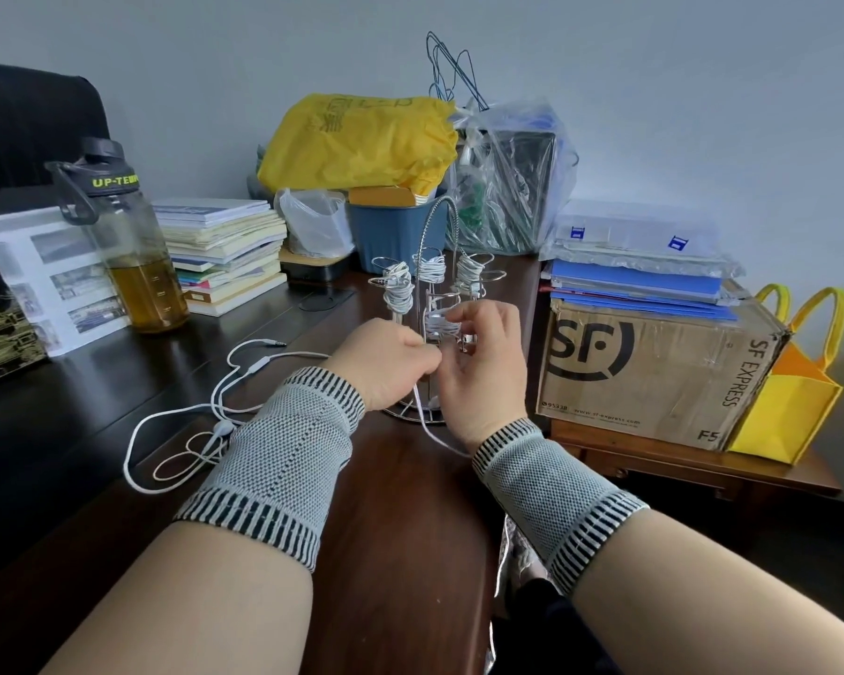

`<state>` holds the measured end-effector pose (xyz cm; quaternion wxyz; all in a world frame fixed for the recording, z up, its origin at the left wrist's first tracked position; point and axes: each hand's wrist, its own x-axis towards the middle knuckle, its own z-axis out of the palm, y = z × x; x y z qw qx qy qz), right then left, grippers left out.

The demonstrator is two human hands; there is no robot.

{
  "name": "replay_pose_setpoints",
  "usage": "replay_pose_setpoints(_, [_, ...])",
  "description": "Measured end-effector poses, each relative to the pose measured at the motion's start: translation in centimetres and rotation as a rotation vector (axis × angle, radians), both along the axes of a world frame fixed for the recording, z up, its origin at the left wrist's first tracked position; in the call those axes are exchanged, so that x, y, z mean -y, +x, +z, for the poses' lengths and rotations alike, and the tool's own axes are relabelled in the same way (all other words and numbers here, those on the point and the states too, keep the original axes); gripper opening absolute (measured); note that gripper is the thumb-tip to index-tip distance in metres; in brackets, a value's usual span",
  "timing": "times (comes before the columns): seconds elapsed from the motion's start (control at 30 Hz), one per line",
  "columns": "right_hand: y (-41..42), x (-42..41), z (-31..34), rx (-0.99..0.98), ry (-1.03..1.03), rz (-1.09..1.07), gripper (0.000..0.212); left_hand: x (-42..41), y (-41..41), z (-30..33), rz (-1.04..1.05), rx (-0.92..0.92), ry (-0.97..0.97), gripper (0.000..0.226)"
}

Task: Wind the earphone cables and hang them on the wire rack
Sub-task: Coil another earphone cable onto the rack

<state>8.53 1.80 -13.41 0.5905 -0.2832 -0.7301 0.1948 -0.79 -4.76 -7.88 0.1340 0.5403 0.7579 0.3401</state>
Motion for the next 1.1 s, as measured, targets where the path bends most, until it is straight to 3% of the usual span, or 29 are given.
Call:
replay_pose_setpoints(0.17, [-0.3, -0.4, -0.3, 0.044, 0.029, -0.041, 0.044, 0.2, -0.1, 0.1, -0.053, -0.018, -0.109, 0.029])
replay_pose_setpoints(0.4, [-0.3, -0.4, -0.1, 0.06, 0.01, -0.08, 0.029, 0.6, 0.2, 1.2, -0.091, 0.022, -0.117, 0.03])
replay_pose_setpoints(0.53, [-0.3, -0.2, -0.2, 0.088, 0.118, -0.054, 0.039, 0.7, 0.3, 1.5, -0.108, 0.083, -0.079, 0.032])
replay_pose_setpoints(0.7, [-0.4, -0.2, -0.6, 0.083, 0.211, -0.016, 0.028, 0.9, 0.6, 1.9, -0.133, 0.159, -0.064, 0.029])
replay_pose_setpoints(0.9, [-0.5, -0.5, -0.4, -0.01, 0.079, 0.005, 0.007, 1.4, 0.0, 1.5, -0.166, 0.45, -0.103, 0.029])
replay_pose_setpoints(1.1, [-0.2, -0.5, -0.2, -0.044, 0.046, 0.045, 0.004, 2.1, -1.6, 1.5, -0.12, 0.399, -0.124, 0.021])
